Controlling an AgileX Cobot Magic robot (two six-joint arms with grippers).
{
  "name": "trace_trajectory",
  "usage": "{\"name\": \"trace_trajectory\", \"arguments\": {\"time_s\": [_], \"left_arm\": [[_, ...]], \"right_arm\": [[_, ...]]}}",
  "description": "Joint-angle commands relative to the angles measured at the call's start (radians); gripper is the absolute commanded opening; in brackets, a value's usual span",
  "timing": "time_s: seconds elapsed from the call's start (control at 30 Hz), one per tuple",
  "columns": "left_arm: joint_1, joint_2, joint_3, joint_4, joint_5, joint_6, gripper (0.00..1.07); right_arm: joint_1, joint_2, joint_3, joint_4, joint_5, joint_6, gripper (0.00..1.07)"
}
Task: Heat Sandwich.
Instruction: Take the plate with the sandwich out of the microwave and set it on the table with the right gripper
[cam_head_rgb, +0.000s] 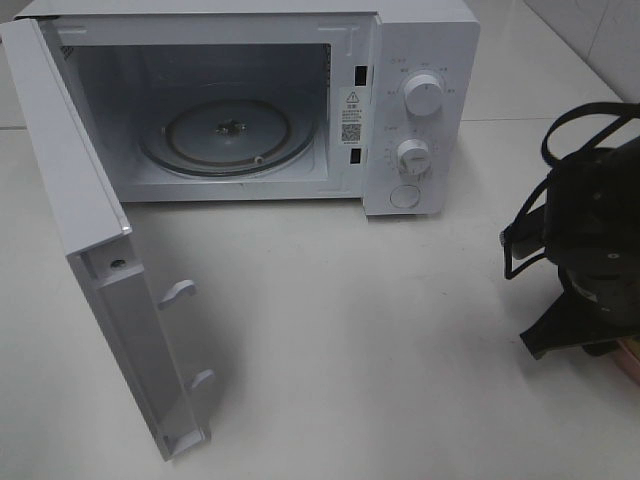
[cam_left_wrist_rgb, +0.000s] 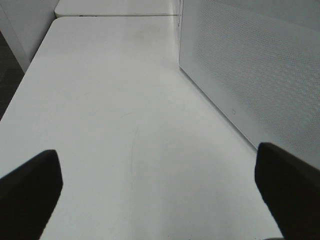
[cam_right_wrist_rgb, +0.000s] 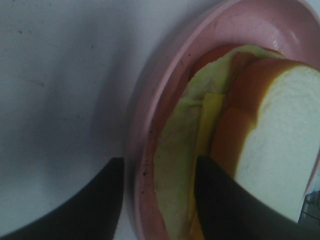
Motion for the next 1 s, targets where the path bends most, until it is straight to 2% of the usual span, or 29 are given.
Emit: {"name": "trace_trajectory", "arguments": {"time_s": [0.03, 0.17, 0.3, 0.57, 0.77, 1.0], "left_arm": [[0.001, -0.021, 0.004, -0.001, -0.009, -0.006, 1.01], [0.001, -0.021, 0.004, -0.001, -0.009, -0.006, 1.01], [0.001, -0.021, 0.004, -0.001, -0.009, -0.006, 1.01], [0.001, -0.021, 0.004, -0.001, -0.009, -0.006, 1.01], [0.001, -0.021, 0.004, -0.001, -0.009, -0.006, 1.01], [0.001, -0.021, 0.004, -0.001, -0.009, -0.006, 1.01]], "right_arm": [[-0.003, -0.048, -0.006, 0.031, 0.002, -0.077, 0.56], [-0.003, -0.138, -0.006, 0.112, -0.029, -0.185, 0.71], [-0.003, -0.219, -0.006, 0.184, -0.061, -0.257, 0.77], [-0.003, -0.351, -0.006, 0.318, -0.064, -0.407, 0.77], [-0.003, -0.468, -0.006, 0.475, -0.058, -0.532, 0.77], [-0.003, -0.557, -0.006, 0.569, -0.031, -0.618, 0.76]]}}
